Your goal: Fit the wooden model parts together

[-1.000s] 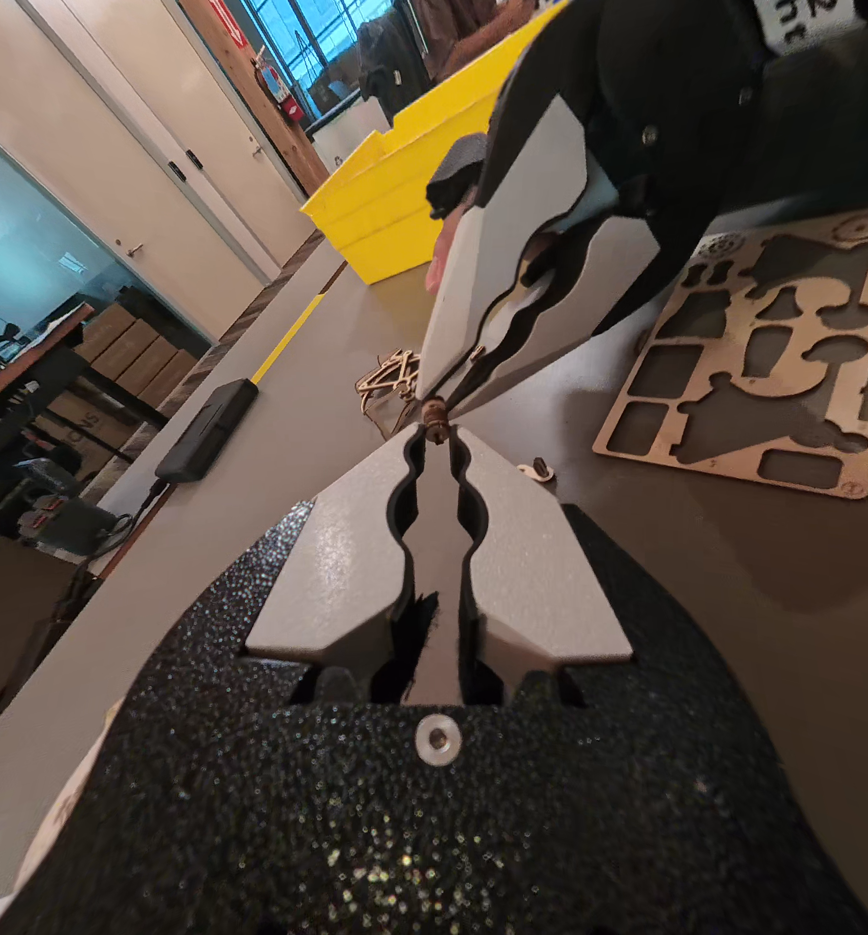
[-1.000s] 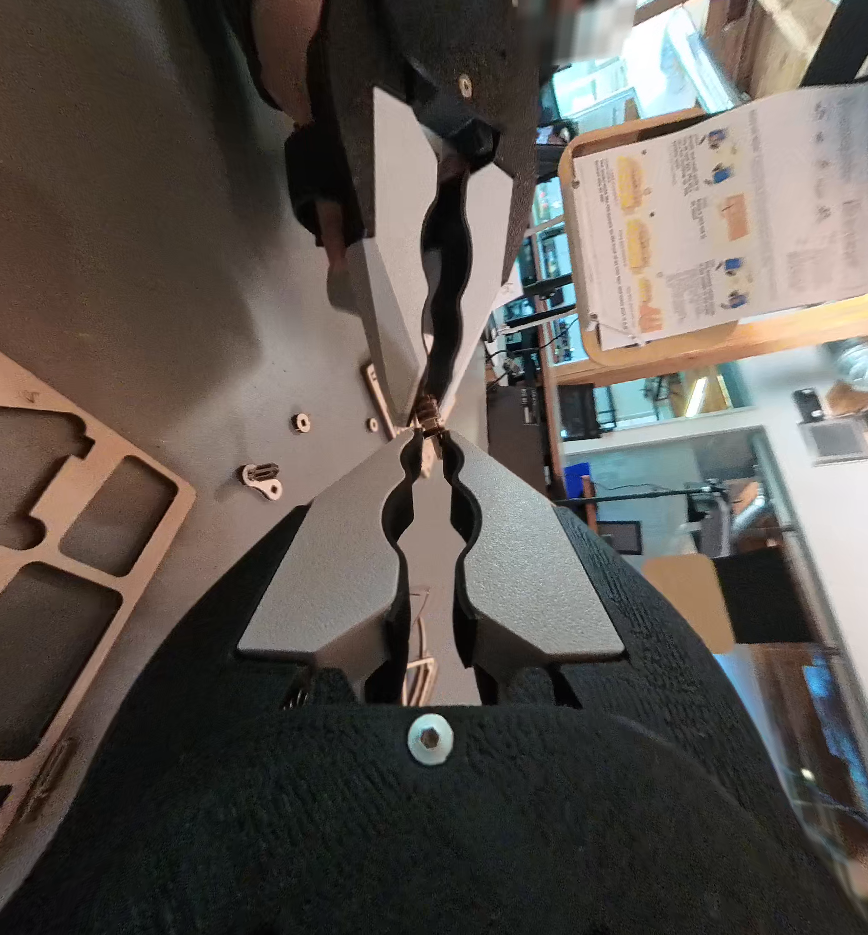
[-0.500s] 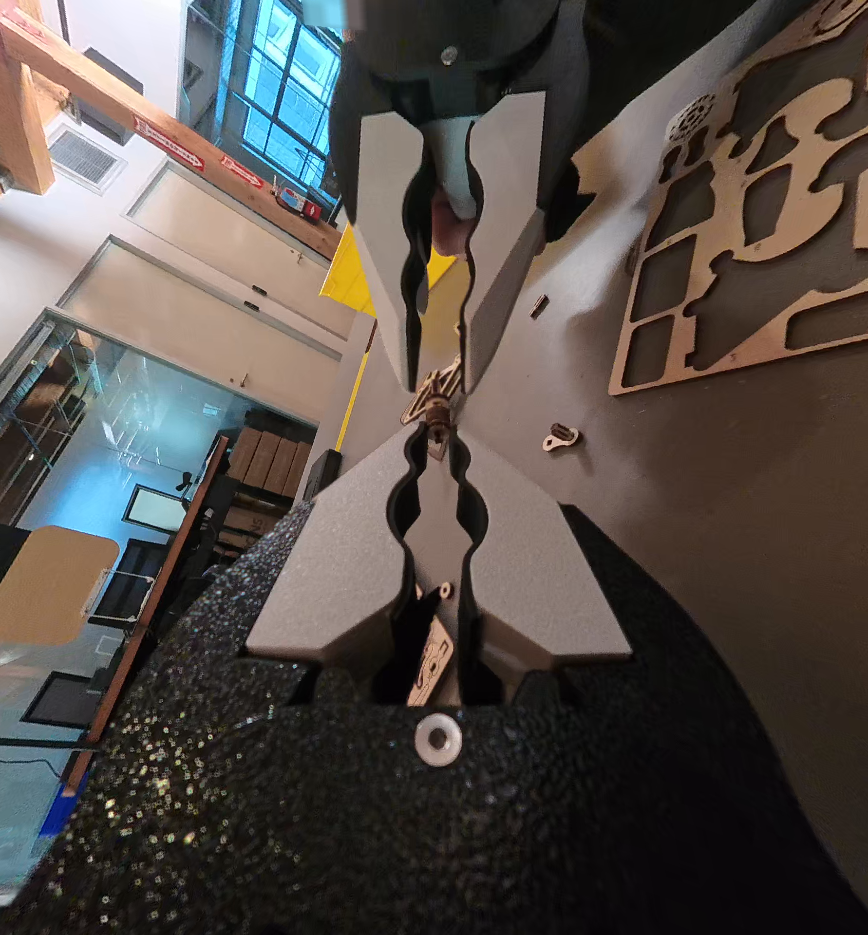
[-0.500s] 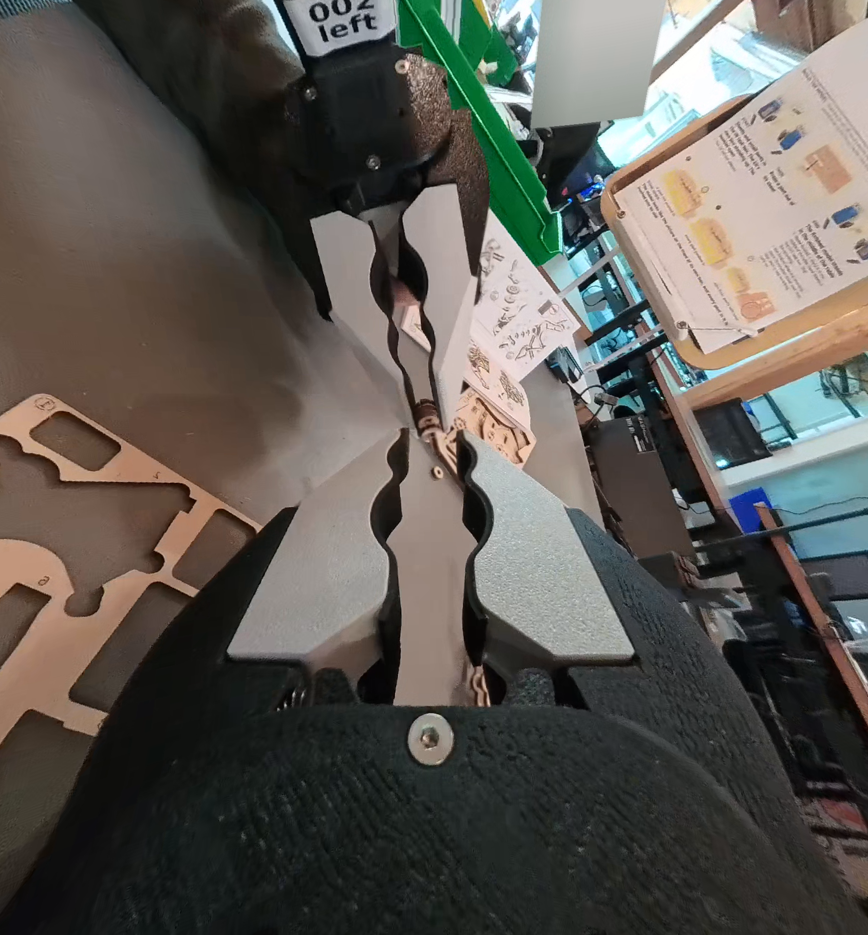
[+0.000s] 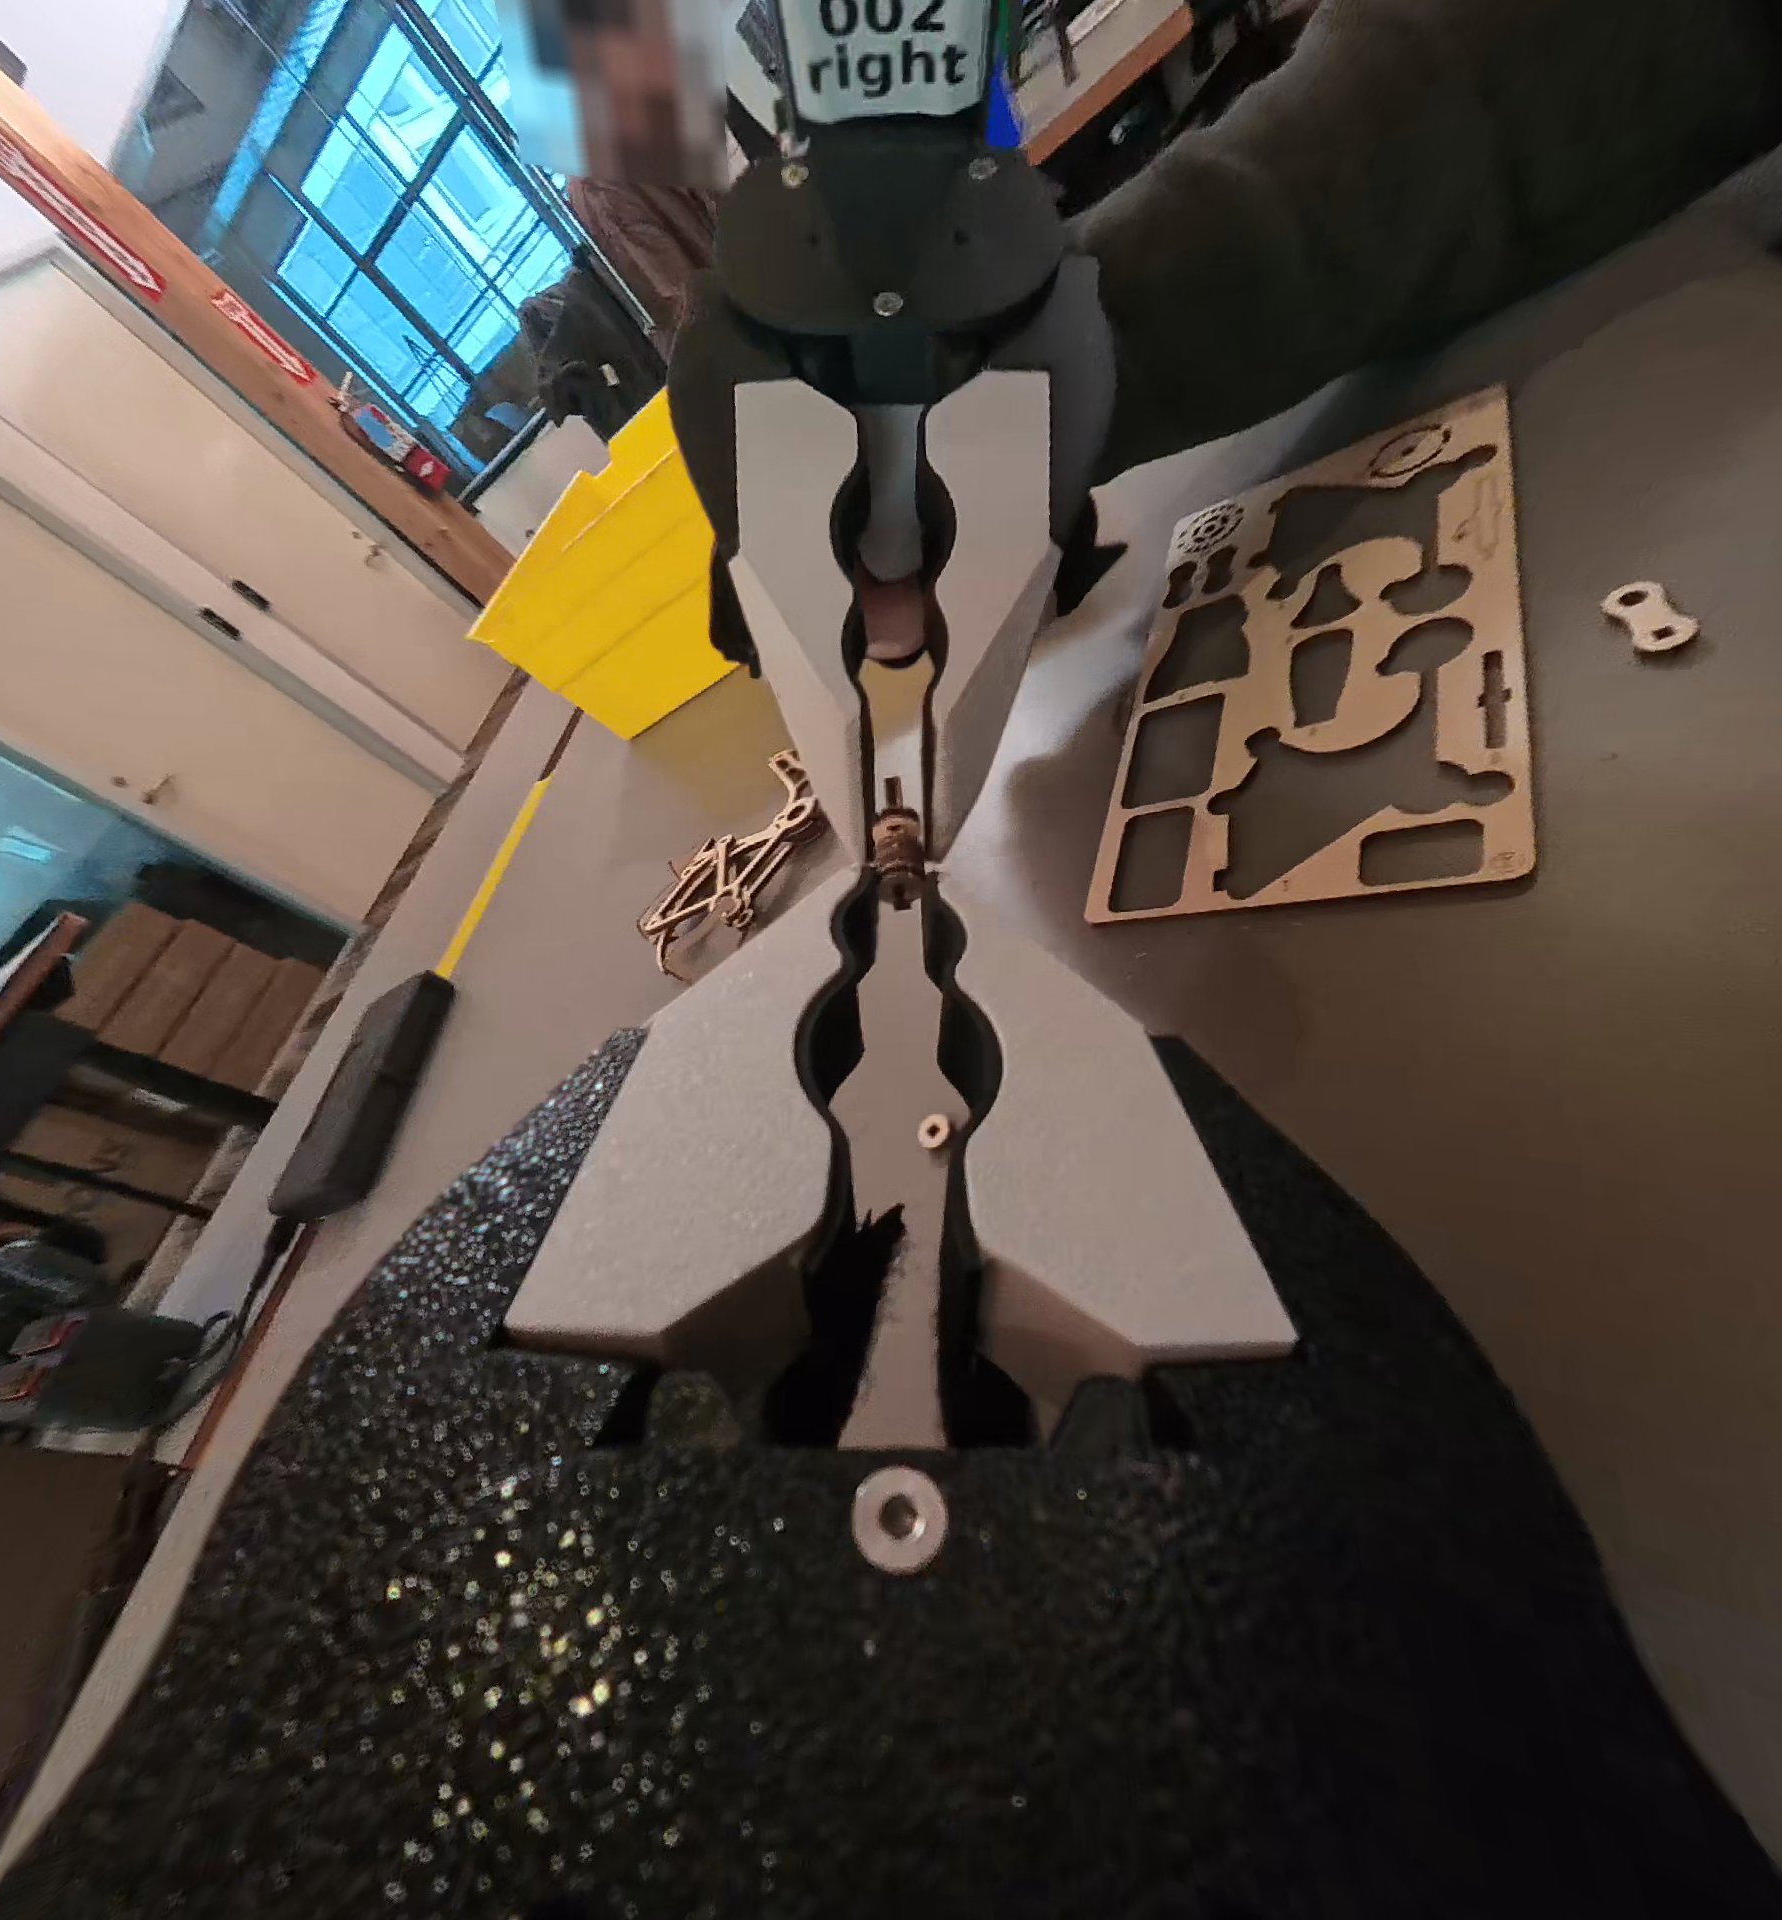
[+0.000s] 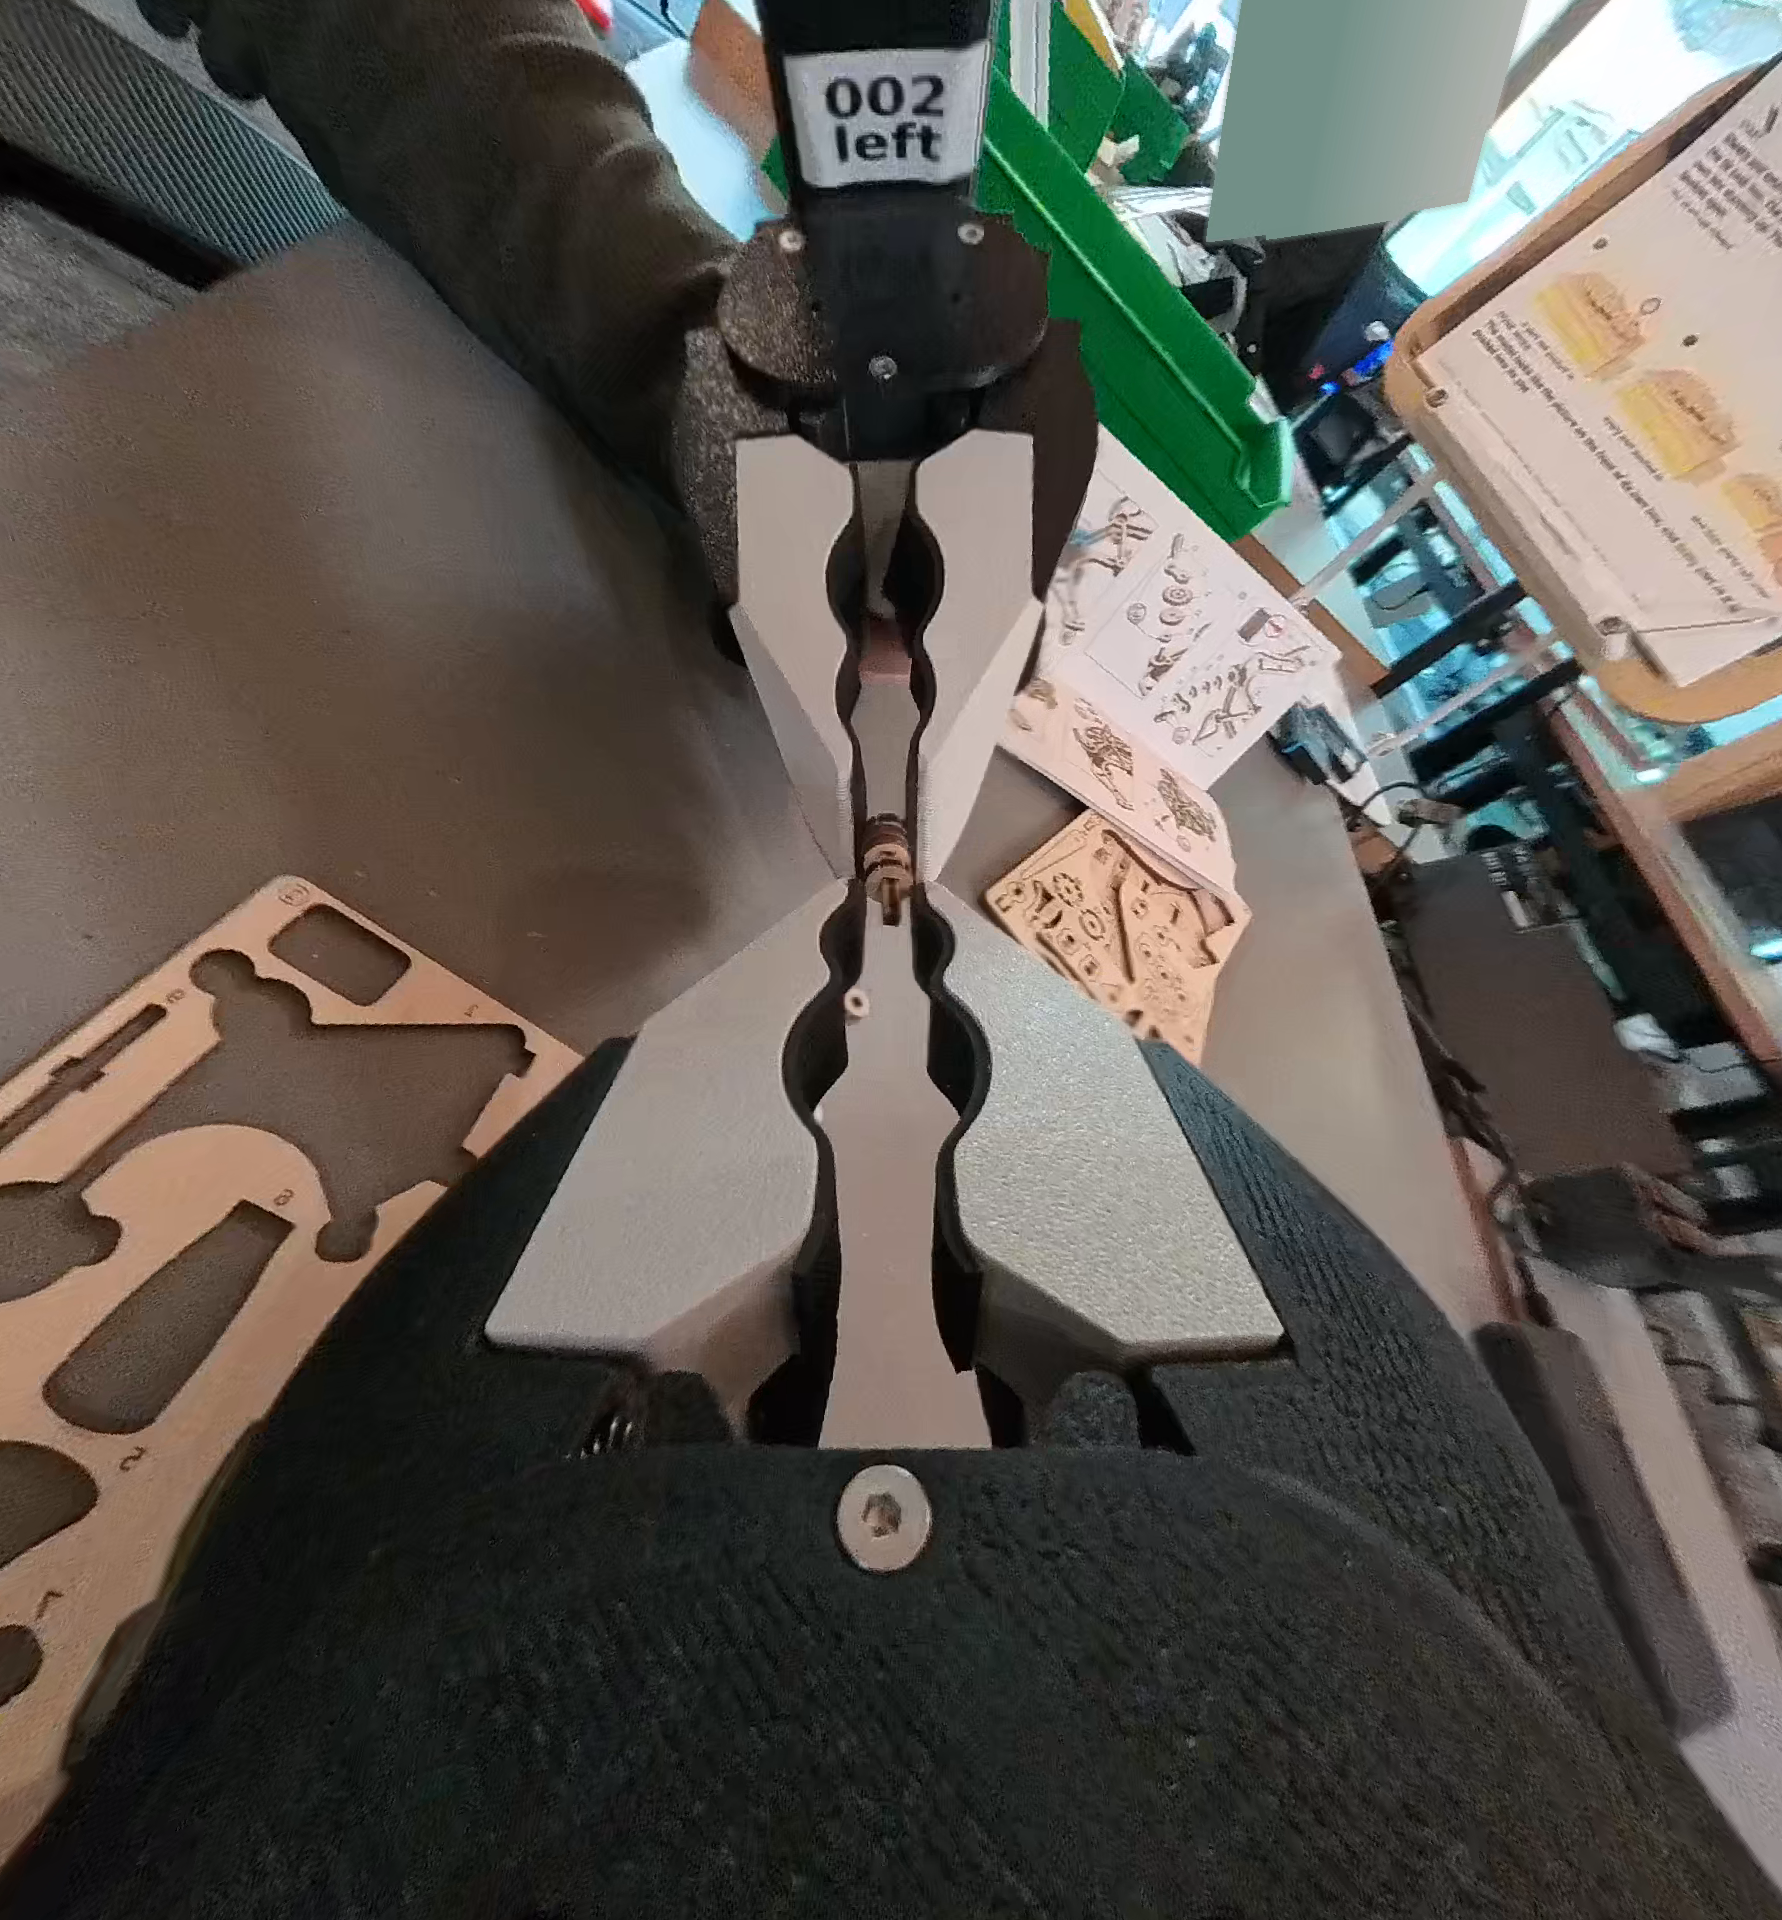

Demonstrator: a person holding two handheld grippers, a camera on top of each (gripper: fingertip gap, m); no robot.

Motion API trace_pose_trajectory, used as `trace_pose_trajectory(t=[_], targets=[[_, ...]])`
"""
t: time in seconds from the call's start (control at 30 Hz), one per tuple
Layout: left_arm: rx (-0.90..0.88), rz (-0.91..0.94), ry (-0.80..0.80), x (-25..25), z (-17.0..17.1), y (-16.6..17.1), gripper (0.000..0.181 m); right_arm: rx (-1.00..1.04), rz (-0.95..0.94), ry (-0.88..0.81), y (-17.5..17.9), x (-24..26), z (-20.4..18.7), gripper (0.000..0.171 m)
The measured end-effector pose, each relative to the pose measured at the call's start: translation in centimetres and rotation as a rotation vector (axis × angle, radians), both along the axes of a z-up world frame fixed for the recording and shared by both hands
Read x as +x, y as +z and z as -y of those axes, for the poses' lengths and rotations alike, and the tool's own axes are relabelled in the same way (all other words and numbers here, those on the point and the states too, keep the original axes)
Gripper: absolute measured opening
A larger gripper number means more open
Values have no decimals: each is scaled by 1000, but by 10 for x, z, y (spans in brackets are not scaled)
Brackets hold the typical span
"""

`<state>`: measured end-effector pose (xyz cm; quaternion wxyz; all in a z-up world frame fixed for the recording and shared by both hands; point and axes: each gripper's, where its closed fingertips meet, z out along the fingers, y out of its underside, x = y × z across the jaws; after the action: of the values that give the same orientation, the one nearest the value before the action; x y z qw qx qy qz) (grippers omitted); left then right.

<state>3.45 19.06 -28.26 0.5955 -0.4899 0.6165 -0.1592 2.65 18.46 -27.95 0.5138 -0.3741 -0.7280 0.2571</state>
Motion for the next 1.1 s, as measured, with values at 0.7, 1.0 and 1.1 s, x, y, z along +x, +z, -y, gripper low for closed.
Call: trace_pose_trajectory(t=[0.7,1.0,1.1], targets=[[-90,26,-14,0,0,-1,6,-132,-23,34,5,0,3,6],[-117,44,-10,0,-1,1,6,-151,-38,27,7,-2,2,6],[-134,53,-5,0,-2,-1,6,-145,-30,20,5,-2,1,6]])
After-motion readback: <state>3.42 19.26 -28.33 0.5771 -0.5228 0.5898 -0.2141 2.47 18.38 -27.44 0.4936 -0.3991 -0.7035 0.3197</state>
